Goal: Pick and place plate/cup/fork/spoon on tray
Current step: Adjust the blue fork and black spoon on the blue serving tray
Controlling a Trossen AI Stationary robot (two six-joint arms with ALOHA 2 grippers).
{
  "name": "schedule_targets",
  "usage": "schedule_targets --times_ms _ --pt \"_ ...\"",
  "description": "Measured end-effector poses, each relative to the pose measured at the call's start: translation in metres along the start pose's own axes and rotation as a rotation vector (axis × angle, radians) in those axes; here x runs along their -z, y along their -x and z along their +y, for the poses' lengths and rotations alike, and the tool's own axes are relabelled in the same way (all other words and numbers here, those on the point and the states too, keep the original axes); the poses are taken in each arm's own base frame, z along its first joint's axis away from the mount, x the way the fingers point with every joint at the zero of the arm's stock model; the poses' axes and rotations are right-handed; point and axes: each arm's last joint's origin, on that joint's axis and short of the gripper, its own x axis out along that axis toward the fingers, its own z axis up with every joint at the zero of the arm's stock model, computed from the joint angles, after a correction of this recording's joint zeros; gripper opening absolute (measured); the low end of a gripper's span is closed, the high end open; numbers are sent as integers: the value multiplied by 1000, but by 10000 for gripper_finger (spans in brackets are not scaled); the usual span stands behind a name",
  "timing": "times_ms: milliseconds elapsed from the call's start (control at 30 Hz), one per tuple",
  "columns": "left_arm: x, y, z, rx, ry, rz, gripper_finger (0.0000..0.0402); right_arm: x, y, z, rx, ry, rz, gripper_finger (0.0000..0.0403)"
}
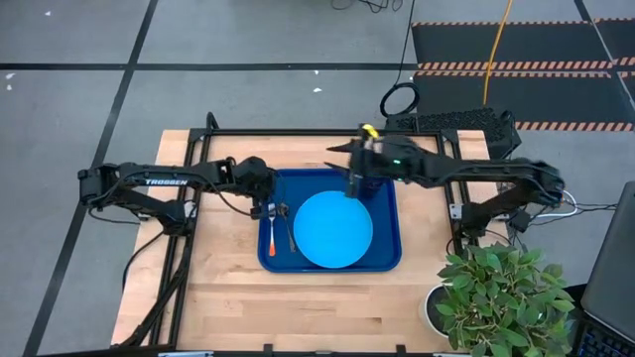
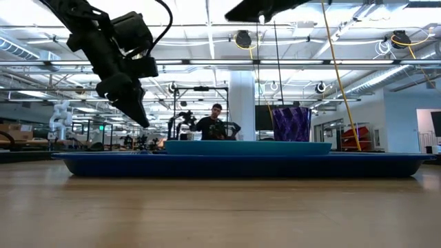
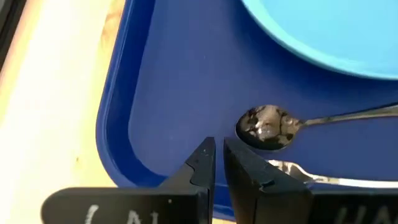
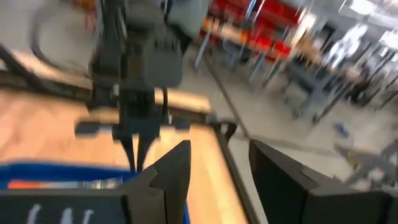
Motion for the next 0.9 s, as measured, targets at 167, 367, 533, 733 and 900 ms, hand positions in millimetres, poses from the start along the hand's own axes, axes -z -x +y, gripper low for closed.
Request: schedule_targets --times_ms 167,367,533,733,900 --pt "-1 0 -3 6 16 0 37 2 27 0 41 -14 -141 157" --pt "-1 -12 -19 62 8 31 37 2 47 -3 80 -35 -248 157" --pt "3 -27 -29 85 10 102 37 2 51 -1 68 -51 -252 157" --pt "3 -33 -29 71 38 107 37 0 51 6 43 -37 -259 157" --pt "-1 -33 -28 63 48 73 37 -1 52 10 27 -33 -260 157"
